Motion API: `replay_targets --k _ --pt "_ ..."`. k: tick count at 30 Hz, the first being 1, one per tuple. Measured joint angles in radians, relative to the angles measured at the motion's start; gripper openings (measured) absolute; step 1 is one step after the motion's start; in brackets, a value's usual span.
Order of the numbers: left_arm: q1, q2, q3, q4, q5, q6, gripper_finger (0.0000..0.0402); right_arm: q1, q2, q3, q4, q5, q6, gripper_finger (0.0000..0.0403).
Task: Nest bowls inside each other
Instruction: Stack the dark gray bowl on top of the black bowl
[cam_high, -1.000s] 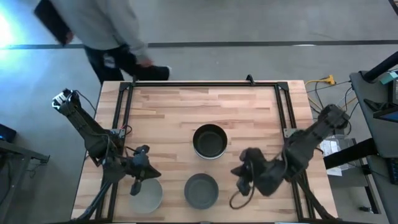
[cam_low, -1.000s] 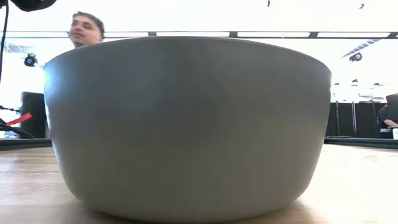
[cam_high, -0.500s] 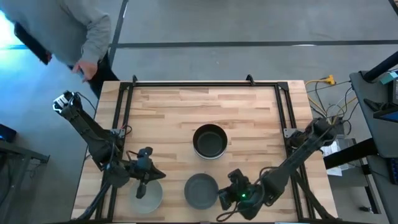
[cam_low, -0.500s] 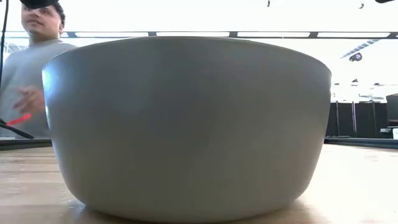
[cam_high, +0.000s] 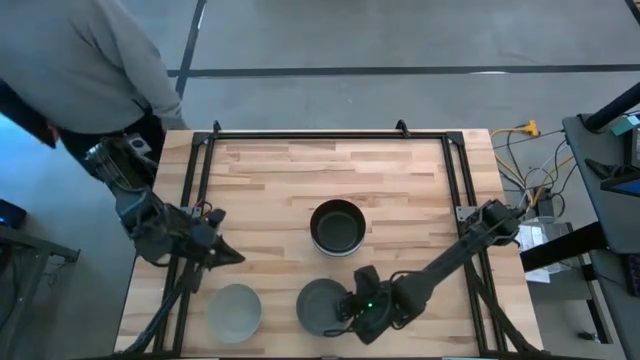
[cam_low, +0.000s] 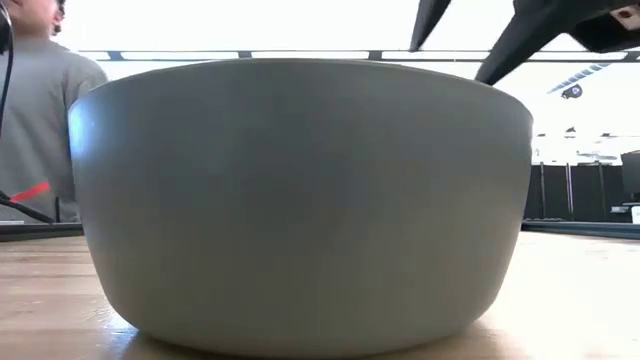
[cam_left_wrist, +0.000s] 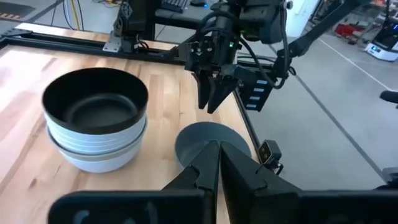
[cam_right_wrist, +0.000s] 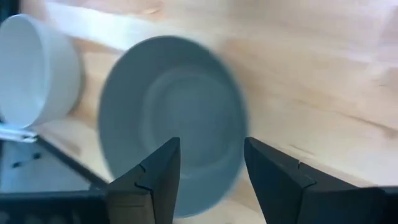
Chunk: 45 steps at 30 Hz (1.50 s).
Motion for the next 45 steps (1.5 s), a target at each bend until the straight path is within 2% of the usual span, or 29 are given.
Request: replay_targets --k 3,8,15,25,30,35,39,45 --pt "0.000 -0.046 -0.012 -0.017 0.003 0.000 0.0000 0.000 0.002 0.005 -0.060 -0.006 0.029 0.0173" --pt "-0.001 -0.093 -0.046 -0.020 0.005 0.000 0.0000 -0.009 0.005 -0.006 -0.057 -0.011 0.027 0.0173" --pt "-0.001 -0.075 -0.045 -0.035 0.006 0.001 0.0000 -0.028 0.064 -0.009 -0.015 -0.086 -0.008 0.0173" --pt "-0.001 -0.016 -0.042 -0.033 0.045 -0.007 0.0000 -0.031 0.122 -0.009 0.026 -0.123 0.003 0.0164" --pt "-0.001 0.009 -0.041 -0.007 0.066 -0.008 0.0000 -0.039 0.147 -0.009 0.082 -0.150 -0.026 0.0126" --pt "-0.001 0.021 -0.040 -0.006 0.080 -0.008 0.0000 -0.044 0.141 -0.004 0.100 -0.166 -0.085 0.0027" --pt "-0.001 0.020 -0.040 -0.004 0.082 -0.008 0.0000 -0.051 0.101 0.012 0.096 -0.169 -0.145 0.0011" --pt "-0.001 0.011 -0.040 0.000 0.082 -0.008 0.0000 -0.082 -0.003 0.042 0.030 -0.139 -0.253 0.0009"
